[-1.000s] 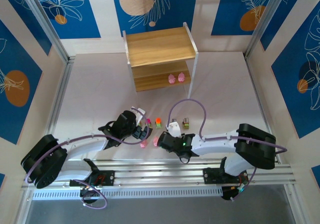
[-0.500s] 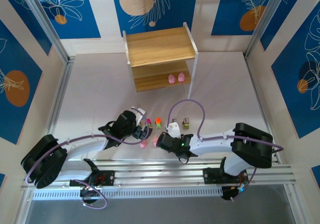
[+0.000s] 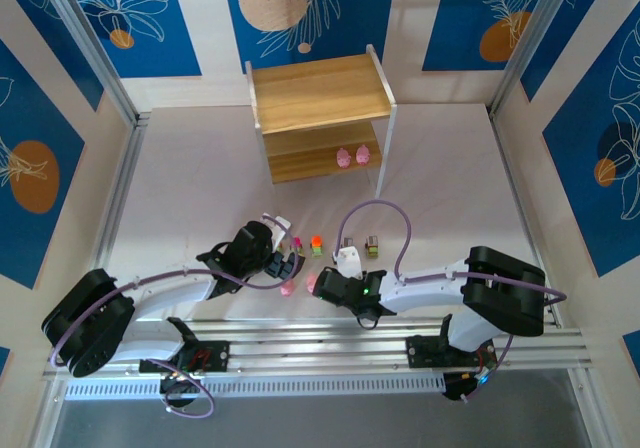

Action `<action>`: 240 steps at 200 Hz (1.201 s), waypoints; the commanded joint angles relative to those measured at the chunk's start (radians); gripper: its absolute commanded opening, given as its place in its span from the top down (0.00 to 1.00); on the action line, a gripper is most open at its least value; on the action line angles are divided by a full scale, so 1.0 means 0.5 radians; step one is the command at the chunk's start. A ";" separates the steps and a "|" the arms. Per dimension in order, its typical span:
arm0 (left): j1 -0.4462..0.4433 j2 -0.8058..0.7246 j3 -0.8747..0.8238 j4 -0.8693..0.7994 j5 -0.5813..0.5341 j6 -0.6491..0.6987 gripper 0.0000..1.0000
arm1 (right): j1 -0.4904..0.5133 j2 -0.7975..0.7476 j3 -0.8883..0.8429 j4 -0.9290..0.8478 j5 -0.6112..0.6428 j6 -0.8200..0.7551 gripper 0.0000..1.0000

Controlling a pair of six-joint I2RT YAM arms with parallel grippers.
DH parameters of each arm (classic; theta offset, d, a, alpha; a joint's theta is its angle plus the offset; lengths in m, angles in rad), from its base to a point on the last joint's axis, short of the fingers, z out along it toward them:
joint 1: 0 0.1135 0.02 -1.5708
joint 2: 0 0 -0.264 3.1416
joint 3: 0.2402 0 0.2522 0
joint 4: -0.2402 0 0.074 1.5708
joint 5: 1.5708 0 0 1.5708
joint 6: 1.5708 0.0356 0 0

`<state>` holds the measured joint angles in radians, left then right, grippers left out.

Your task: Place and organize the plastic toys onto the shelf

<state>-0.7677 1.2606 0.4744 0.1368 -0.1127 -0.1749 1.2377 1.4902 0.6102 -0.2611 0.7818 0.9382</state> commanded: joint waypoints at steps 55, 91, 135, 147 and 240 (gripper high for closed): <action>0.022 0.016 0.058 -0.027 0.026 -0.003 0.00 | 0.010 -0.052 -0.026 -0.062 0.068 0.013 0.65; 0.023 0.017 0.060 -0.023 0.029 0.000 0.00 | 0.010 -0.107 -0.001 -0.124 0.087 -0.021 0.69; 0.022 0.014 0.059 -0.023 0.033 0.000 0.00 | 0.008 -0.229 0.049 -0.221 0.110 -0.081 0.73; 0.022 0.014 0.059 -0.021 0.033 0.000 0.00 | 0.004 -0.261 0.077 -0.257 0.123 -0.098 0.73; 0.022 -0.052 0.016 0.034 0.092 0.020 0.00 | -0.191 -0.411 0.330 -0.336 0.078 -0.450 0.73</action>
<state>-0.7673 1.2594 0.4744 0.1375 -0.1020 -0.1745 1.1713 1.3136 0.7288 -0.4107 0.8124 0.7837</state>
